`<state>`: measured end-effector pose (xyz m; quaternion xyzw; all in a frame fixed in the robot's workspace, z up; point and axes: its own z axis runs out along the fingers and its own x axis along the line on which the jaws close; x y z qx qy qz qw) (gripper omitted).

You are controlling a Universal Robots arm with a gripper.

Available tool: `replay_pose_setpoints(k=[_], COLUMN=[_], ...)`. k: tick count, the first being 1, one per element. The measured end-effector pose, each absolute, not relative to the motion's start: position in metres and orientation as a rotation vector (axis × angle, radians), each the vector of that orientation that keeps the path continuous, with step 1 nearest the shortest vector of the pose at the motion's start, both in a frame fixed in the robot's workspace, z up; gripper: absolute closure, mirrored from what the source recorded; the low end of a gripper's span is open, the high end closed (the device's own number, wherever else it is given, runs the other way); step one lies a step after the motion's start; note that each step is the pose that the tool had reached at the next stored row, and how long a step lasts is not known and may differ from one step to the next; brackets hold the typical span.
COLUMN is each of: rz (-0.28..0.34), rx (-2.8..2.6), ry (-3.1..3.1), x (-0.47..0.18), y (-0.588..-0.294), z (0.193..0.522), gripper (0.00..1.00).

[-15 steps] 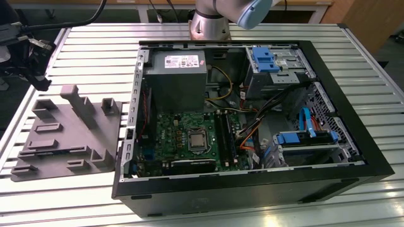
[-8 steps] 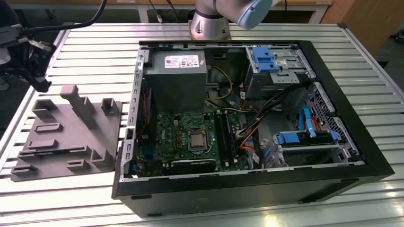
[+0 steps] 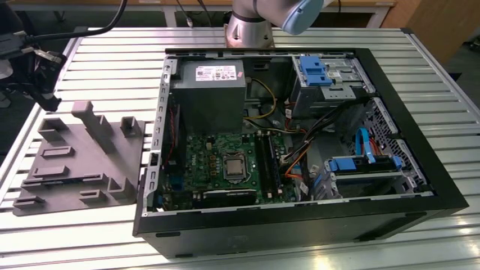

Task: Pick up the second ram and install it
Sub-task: 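Reach for the second ram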

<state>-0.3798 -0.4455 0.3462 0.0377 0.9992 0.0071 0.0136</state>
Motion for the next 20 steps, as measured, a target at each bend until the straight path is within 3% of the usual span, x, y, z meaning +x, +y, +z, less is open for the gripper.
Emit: replay_pose_setpoints(k=[20], rz=[0.021], rx=[0.117], ry=[3.112], x=[-0.3807], y=[-0.4477], z=[0.3413], gripper=[0.89])
